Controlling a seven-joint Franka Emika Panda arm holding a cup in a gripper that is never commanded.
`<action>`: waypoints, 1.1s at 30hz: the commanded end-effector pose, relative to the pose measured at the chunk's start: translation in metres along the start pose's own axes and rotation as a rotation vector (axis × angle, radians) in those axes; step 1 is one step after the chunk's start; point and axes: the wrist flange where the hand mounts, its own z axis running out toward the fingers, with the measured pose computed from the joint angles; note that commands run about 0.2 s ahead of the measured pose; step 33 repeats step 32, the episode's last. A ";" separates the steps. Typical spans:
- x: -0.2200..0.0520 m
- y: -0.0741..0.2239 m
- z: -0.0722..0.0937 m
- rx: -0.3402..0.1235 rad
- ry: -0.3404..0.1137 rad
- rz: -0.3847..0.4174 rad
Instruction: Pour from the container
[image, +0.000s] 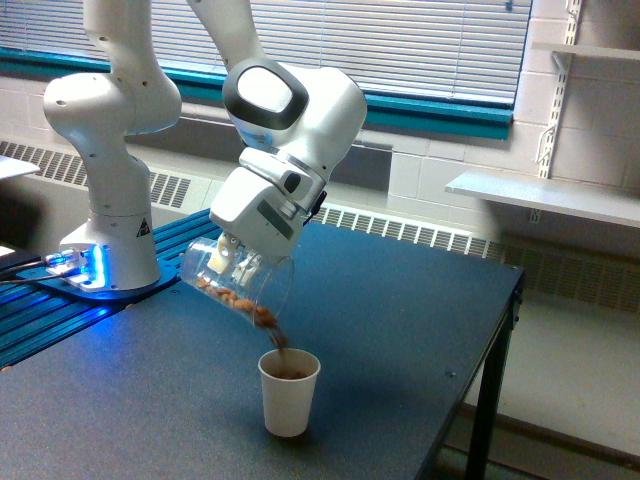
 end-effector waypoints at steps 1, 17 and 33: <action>0.002 -0.003 -0.006 -0.016 0.001 -0.047; 0.007 -0.002 -0.013 -0.066 -0.017 -0.092; 0.007 0.002 -0.005 -0.034 -0.042 -0.100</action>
